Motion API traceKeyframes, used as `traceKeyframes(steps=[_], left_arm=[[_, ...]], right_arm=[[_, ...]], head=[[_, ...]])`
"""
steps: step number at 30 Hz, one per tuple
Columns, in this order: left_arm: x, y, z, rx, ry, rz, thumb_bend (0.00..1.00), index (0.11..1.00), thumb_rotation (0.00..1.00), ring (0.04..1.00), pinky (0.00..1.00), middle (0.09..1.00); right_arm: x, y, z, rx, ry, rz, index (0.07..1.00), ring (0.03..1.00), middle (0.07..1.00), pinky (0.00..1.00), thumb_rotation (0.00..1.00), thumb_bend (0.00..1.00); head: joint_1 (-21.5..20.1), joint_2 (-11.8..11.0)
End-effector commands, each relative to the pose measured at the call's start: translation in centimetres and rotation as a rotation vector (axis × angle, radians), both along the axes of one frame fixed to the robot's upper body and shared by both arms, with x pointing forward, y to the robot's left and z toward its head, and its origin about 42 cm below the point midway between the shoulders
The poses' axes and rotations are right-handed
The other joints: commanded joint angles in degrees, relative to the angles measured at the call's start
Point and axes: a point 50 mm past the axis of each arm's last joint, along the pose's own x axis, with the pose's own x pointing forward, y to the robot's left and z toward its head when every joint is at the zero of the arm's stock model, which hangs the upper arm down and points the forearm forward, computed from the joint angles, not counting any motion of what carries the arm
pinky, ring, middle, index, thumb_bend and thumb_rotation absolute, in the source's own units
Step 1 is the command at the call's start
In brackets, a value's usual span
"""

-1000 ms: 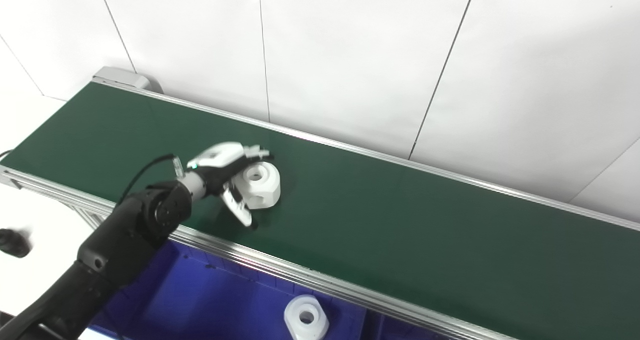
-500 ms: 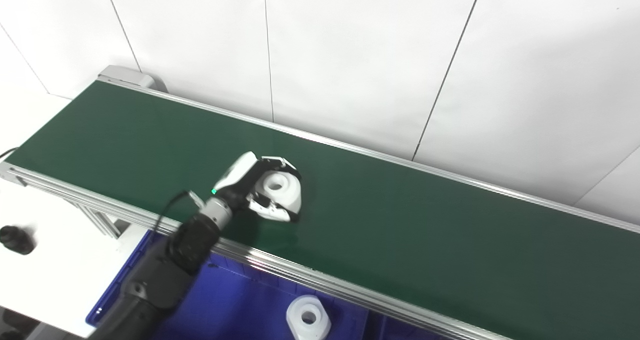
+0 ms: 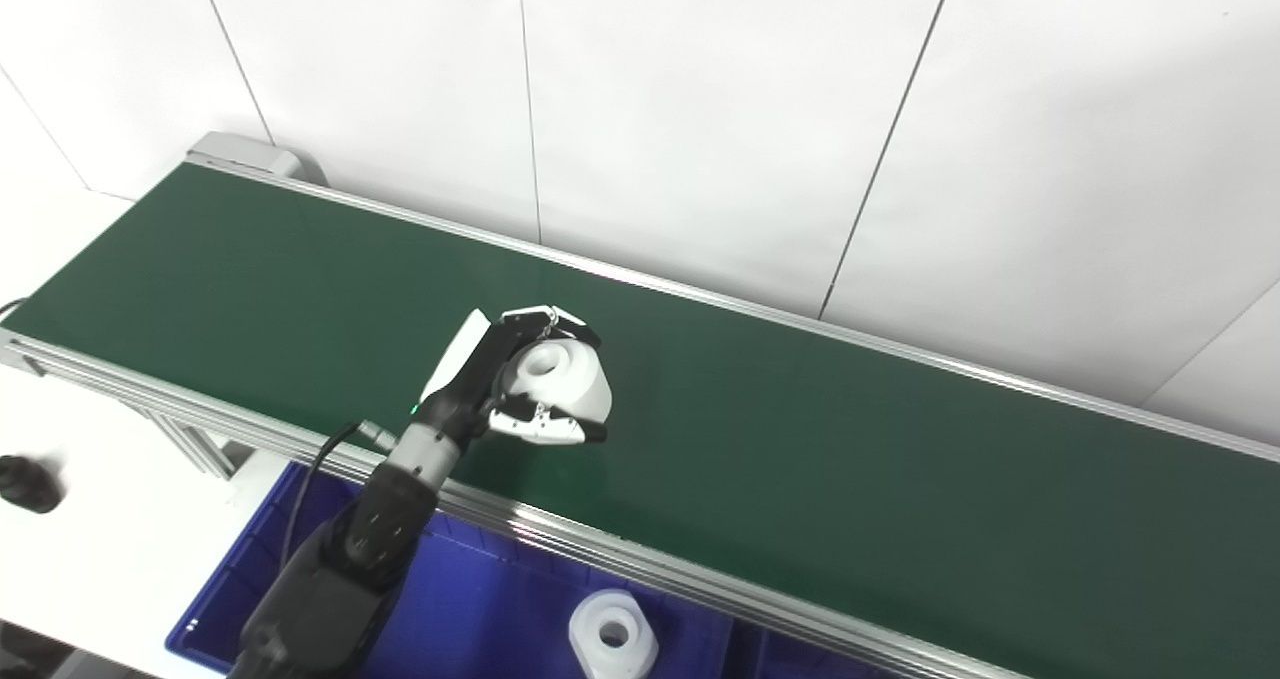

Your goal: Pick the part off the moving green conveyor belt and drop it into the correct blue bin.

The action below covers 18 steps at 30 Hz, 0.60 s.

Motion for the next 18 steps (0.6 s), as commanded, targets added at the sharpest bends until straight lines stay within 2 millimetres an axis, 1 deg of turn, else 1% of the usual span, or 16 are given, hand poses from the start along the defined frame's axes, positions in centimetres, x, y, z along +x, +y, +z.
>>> traceKeyframes(steps=[1,2,3,4,5,6,7,8,9,10,11,12,14,15,17,18], left_arm=[[-1.0,0.9,1.6,0.000,-0.065,-0.037,0.49,0.553,0.00,0.403,0.43,0.504],[-1.7,0.9,1.7,0.004,-0.064,-0.057,0.49,0.551,0.00,0.404,0.43,0.503],[-2.5,0.9,1.8,0.009,-0.054,-0.071,0.49,0.550,0.00,0.404,0.43,0.503],[-3.3,0.9,1.9,0.011,-0.044,-0.087,0.49,0.551,0.00,0.404,0.42,0.501],[-4.0,0.8,1.9,0.012,-0.033,-0.105,0.49,0.551,0.00,0.404,0.42,0.498],[-4.7,0.8,2.0,0.014,-0.023,-0.122,0.49,0.551,0.00,0.405,0.42,0.496],[-5.1,0.9,2.0,0.016,-0.017,-0.134,0.50,0.551,0.00,0.406,0.42,0.495],[-6.1,0.8,1.8,0.028,0.001,-0.156,0.50,0.551,0.00,0.407,0.42,0.494],[-6.8,0.7,1.7,0.037,0.014,-0.170,0.50,0.550,0.00,0.408,0.41,0.493],[-7.7,0.6,1.5,0.050,0.031,-0.189,0.50,0.550,0.00,0.408,0.41,0.493],[-8.3,0.6,1.4,0.059,0.042,-0.201,0.50,0.549,0.00,0.408,0.41,0.493],[-9.1,0.6,1.2,0.073,0.053,-0.221,0.50,0.549,0.00,0.408,0.40,0.493],[-10.7,0.4,0.7,0.076,0.083,-0.253,0.50,0.543,0.00,0.410,0.41,0.493],[-11.4,0.3,0.6,0.073,0.104,-0.269,0.50,0.541,0.00,0.410,0.41,0.493],[-12.4,0.0,0.4,0.080,0.129,-0.300,0.50,0.538,0.00,0.414,0.43,0.495],[-12.8,-0.2,0.3,0.089,0.138,-0.315,0.50,0.532,0.00,0.424,0.44,0.494]], right_arm=[[-0.3,0.4,1.5,0.017,-0.066,0.006,0.875,0.775,0.802,0.73,0.17,0.83],[-0.3,0.6,1.7,0.017,-0.068,0.008,0.878,0.779,0.804,0.71,0.17,0.82],[-0.3,0.8,2.0,0.017,-0.067,0.012,0.879,0.780,0.804,0.71,0.18,0.82],[-0.3,1.0,2.2,0.019,-0.066,0.015,0.882,0.786,0.807,0.72,0.18,0.81],[-0.2,1.2,2.5,0.023,-0.068,0.019,0.885,0.793,0.810,0.74,0.19,0.81],[-0.2,1.5,2.7,0.027,-0.071,0.021,0.886,0.797,0.811,0.74,0.19,0.81],[-0.2,1.7,2.9,0.030,-0.074,0.022,0.886,0.797,0.811,0.74,0.20,0.81],[0.0,2.0,3.2,0.025,-0.081,0.024,0.886,0.797,0.811,0.74,0.20,0.81],[0.2,2.3,3.4,0.020,-0.086,0.024,0.882,0.785,0.804,0.73,0.21,0.81],[0.3,2.6,3.7,0.018,-0.088,0.024,0.881,0.782,0.803,0.73,0.22,0.81],[0.5,2.8,4.0,0.017,-0.089,0.023,0.878,0.775,0.799,0.72,0.22,0.82],[0.6,3.0,4.3,0.018,-0.089,0.024,0.877,0.773,0.798,0.72,0.22,0.82],[1.0,3.4,4.8,0.010,-0.090,0.021,0.874,0.765,0.792,0.71,0.22,0.83],[1.1,3.5,5.0,0.001,-0.092,0.021,0.872,0.763,0.789,0.71,0.22,0.83],[1.3,3.6,5.5,-0.003,-0.086,0.018,0.872,0.761,0.788,0.71,0.23,0.83],[1.4,3.7,5.7,0.000,-0.080,0.017,0.872,0.763,0.788,0.72,0.22,0.83]], head=[[-0.37,0.41],[-1.73,1.87],[-2.47,2.65],[-3.85,4.00],[-4.16,4.26],[-5.44,5.62],[-5.71,5.87],[-6.77,7.17],[-6.77,7.17],[-7.62,8.58],[-7.79,8.79],[-8.42,10.15],[-8.44,10.88],[-8.27,11.89],[-8.13,12.86],[-8.13,12.86]])
